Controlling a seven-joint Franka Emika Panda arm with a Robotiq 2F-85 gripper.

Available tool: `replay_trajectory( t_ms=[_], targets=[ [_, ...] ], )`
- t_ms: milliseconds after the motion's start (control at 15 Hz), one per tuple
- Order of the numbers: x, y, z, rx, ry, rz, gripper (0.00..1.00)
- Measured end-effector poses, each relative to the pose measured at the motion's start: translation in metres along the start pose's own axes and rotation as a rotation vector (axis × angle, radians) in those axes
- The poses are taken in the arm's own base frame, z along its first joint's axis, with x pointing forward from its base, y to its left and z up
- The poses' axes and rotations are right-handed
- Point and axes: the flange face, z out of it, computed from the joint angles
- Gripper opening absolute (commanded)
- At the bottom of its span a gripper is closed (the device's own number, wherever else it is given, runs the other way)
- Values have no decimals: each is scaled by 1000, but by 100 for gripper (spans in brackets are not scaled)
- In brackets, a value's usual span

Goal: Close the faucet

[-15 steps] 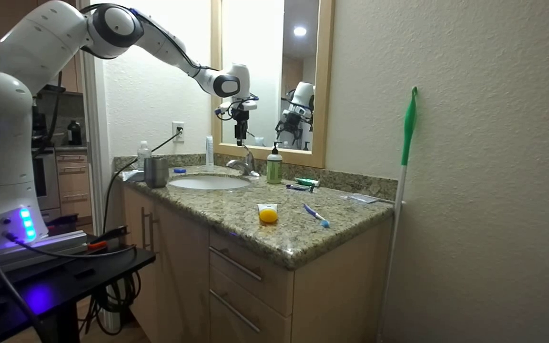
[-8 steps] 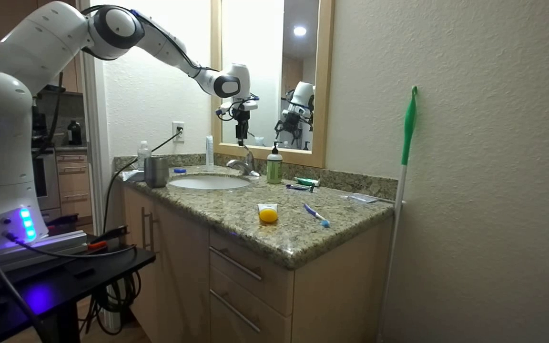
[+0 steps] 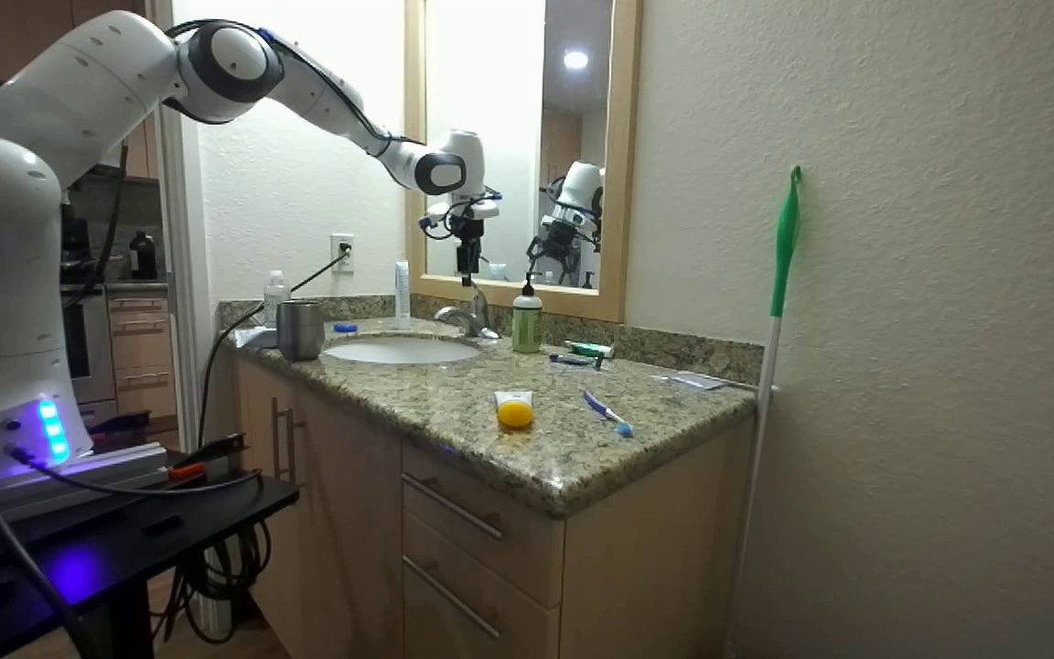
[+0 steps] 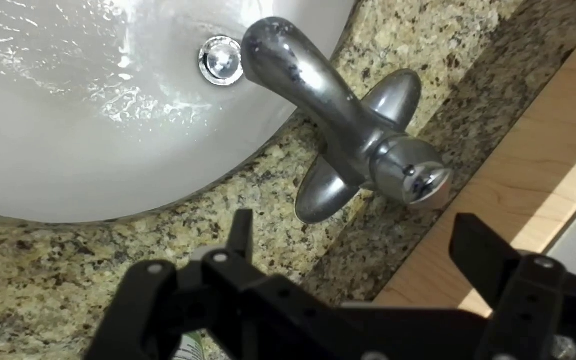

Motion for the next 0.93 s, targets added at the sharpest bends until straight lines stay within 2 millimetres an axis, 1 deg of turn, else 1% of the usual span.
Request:
replay_trajectory(
  t_ms=[133,267,400,533,600,667,800,933],
  targets=[
    [1,5,5,-30,-15,24,100],
    [5,11,15,-70,-23,63,100],
    [7,18,32,-116,-44,88,100],
    [7,19,46,-136,-63,87,100],
    [8,14,47,-123,-56,83,100],
    [7,7,44,-95,-36,69,100],
    [8,-5,33,-43,12,29,100],
    [3,-17,25,-8,25,-8,100]
  ],
)
